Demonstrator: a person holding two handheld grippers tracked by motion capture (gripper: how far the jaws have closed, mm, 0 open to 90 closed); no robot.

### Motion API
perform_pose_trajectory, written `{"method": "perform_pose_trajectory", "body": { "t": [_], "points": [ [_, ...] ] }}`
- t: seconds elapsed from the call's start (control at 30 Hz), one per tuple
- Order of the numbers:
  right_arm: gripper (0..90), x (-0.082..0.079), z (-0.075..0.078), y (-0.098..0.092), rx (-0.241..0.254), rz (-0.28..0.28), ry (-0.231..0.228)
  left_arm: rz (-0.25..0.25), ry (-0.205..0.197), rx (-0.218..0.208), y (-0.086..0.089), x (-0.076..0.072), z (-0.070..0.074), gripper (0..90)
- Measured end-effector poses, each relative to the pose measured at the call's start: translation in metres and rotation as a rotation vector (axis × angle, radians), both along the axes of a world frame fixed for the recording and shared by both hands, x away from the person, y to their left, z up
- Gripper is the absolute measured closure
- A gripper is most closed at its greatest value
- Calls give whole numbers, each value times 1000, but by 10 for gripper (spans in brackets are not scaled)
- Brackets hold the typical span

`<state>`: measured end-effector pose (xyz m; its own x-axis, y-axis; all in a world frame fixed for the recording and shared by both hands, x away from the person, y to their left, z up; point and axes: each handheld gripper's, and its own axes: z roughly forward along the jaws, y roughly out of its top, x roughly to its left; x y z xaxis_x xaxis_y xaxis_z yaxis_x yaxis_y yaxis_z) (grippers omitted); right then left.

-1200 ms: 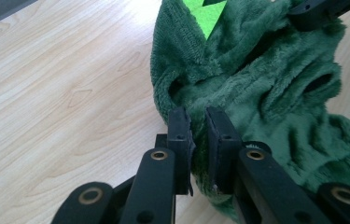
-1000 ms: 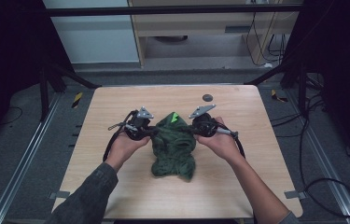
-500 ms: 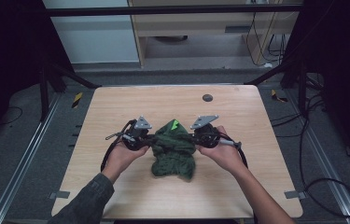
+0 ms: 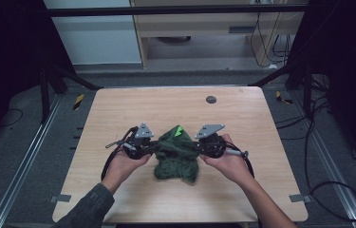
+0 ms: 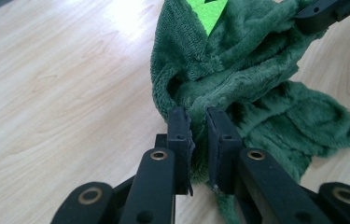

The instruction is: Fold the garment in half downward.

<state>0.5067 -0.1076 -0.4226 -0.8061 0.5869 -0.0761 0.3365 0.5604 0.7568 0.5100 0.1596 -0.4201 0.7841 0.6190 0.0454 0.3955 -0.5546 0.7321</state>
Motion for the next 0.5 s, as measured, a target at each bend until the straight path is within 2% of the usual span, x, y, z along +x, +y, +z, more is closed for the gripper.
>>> {"method": "perform_pose_trajectory", "body": {
  "t": [0.5],
  "points": [
    [816,-21,-9,2,-6,29,8,-17,8,-12,4,-19,-11,804]
  ]
}}
